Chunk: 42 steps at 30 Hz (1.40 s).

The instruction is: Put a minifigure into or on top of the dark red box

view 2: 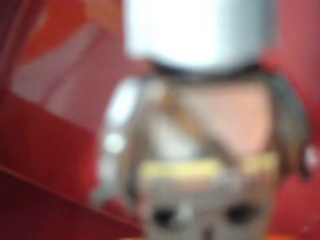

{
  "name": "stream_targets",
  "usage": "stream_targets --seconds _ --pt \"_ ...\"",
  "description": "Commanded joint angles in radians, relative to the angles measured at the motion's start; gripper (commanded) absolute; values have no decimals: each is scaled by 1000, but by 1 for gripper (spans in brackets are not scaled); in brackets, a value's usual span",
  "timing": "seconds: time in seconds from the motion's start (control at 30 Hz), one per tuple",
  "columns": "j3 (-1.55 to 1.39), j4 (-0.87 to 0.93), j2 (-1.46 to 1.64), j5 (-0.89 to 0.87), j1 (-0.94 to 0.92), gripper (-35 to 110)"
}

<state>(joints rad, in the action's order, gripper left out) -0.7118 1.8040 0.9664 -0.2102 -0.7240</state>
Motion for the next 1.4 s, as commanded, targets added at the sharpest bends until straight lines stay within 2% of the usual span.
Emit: stream_targets --seconds 0.0,0.3,0.5,0.83,1.0,1.1,1.23,1.37 --pt "-40 20 60 -44 -3 19" --pt "-66 20 87 -25 5 14" --pt "-166 20 276 3 133 9" --pt "-727 -8 942 -25 515 5" --pt "-1014 -55 1342 67 782 2" --pt "-1169 -57 1520 63 897 0" --pt "-1381 -129 1684 67 1094 0" --pt "-1424 -184 1672 18 1348 0"
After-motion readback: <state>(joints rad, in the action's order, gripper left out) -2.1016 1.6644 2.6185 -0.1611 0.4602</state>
